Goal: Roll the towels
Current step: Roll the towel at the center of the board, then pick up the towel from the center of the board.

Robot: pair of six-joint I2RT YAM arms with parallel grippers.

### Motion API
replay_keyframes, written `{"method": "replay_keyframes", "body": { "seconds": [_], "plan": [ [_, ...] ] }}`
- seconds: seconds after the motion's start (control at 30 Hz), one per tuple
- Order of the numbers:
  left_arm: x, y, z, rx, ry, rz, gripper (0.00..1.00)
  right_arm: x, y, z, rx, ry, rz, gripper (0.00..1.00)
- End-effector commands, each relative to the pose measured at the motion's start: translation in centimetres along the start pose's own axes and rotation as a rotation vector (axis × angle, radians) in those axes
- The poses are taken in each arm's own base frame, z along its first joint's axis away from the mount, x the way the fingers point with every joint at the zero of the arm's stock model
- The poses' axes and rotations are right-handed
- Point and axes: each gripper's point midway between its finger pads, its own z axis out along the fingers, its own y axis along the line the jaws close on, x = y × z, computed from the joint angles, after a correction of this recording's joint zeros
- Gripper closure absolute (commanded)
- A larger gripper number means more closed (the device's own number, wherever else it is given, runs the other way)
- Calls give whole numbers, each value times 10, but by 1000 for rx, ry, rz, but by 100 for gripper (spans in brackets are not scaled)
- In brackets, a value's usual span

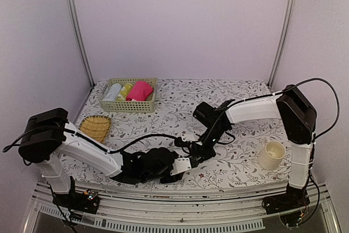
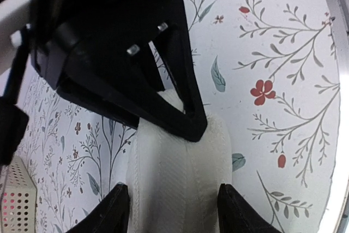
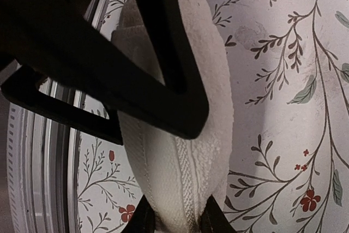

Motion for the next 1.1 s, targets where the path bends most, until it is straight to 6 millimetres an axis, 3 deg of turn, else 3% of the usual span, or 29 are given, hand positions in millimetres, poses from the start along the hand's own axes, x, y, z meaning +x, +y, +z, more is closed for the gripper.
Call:
{"method": "replay_keyframes", "body": {
  "seconds": [0.0,0.13,0.27,0.3,0.37,0.47,0.6,0.67,0.8,0.97,1.07],
  "plan": [
    [10,-6,16,-19,89,138,43,23,13,11,-76,78,95,86],
    [28,-14,29,-7,179,180,46,21,14,11,-81,67,99,85],
    [39,-14,36,-23,240,204,56,16,14,6,-79,47,100,84],
    [38,-12,36,-30,244,203,60,15,14,3,-77,41,101,82],
    [52,-18,42,-22,284,221,70,10,15,-7,-65,16,103,68],
    [50,-12,40,-29,278,194,78,0,29,-37,-87,-46,97,55],
    [25,19,28,-79,207,109,80,-8,36,-95,-52,-160,111,46],
    [8,43,20,-106,159,44,81,-7,32,-126,1,-225,122,44],
    [-23,104,5,-156,75,-132,82,13,5,-174,190,-332,192,43],
    [-42,216,-16,-288,-5,-377,84,48,-15,-188,274,-436,307,43],
    [-34,277,-22,-382,-8,-497,84,56,-22,-192,316,-421,326,43]
  ]
}}
